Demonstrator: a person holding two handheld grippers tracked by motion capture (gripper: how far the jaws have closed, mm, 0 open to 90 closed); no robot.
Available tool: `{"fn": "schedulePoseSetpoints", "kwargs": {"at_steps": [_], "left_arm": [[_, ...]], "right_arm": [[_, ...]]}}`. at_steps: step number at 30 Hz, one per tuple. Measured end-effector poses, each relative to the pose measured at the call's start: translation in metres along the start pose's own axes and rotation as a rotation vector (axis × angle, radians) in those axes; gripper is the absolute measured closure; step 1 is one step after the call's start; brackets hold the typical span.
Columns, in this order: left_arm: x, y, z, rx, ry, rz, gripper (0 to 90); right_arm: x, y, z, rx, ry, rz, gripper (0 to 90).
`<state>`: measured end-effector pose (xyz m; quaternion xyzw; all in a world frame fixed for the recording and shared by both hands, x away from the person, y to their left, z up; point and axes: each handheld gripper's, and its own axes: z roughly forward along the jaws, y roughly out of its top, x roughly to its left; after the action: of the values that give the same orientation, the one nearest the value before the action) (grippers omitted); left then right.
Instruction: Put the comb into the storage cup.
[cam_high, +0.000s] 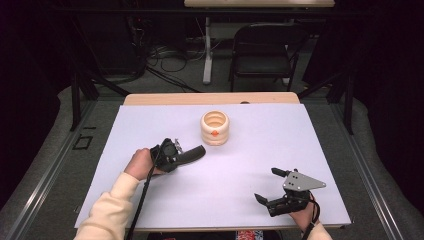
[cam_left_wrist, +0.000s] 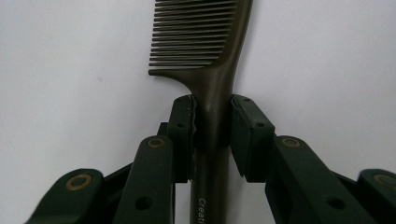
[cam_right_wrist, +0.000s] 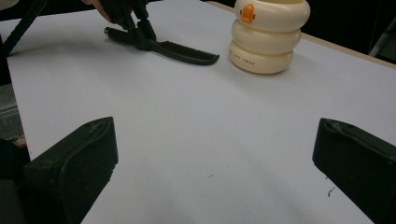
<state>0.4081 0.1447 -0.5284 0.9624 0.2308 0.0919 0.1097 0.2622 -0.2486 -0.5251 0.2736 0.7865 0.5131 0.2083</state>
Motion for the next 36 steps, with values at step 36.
{"fn": "schedulePoseSetpoints", "kwargs": {"at_steps": [36], "left_arm": [[0.0,-0.022,-0.028,-0.188,-0.013,-0.115,72.3]], "right_arm": [[0.0,0.0,0.0,0.007,-0.011,0.007,0.0]]}}
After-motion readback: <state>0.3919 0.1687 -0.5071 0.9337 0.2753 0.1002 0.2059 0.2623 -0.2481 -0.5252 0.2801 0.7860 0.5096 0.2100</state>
